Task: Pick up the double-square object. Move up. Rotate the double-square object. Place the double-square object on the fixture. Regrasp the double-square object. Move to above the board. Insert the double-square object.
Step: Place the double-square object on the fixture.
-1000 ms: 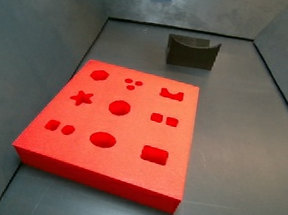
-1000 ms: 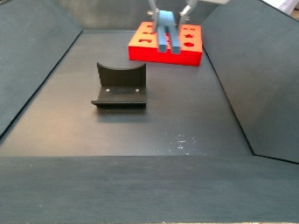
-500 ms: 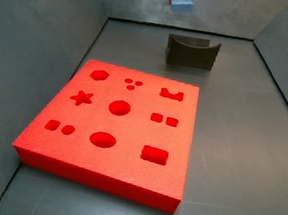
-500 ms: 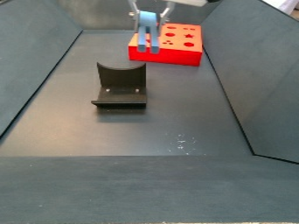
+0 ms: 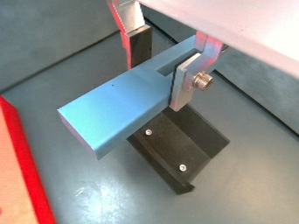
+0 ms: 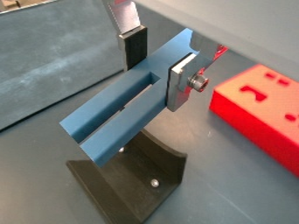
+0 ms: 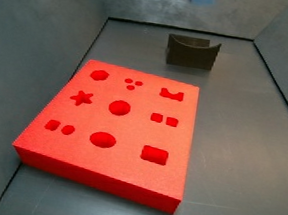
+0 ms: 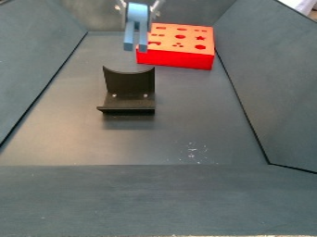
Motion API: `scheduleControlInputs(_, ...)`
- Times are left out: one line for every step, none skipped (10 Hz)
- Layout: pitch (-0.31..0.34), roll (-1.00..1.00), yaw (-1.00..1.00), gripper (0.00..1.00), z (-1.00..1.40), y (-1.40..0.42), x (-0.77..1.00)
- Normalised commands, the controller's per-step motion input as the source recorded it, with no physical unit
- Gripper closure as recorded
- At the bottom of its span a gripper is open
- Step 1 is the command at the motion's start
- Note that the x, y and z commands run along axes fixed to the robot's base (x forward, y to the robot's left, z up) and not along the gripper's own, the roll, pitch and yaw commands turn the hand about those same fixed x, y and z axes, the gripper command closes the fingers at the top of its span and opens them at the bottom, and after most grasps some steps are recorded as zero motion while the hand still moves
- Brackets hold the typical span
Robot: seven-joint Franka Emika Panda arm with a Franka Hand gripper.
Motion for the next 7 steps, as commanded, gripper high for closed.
scheduleControlInputs(0.19,-1.0,-0.11,1.0,0.11,0.17,0.41)
scheduleControlInputs(0.185,-1.0,-0.12,1.0,0.03,0.1,0.33)
scheduleControlInputs(0.188,-1.0,-0.13,1.0,0.02,0.08,0.29)
scheduleControlInputs(0.188,-1.0,-0.14,1.0,0.0,0.06,0.2)
scheduleControlInputs(0.186,-1.0,-0.16,1.0,-0.01,0.06,0.12)
scheduleControlInputs(0.175,-1.0,-0.18,1.0,-0.01,0.05,0.07)
scheduleControlInputs(0.156,-1.0,-0.2,1.0,0.0,0.05,0.06)
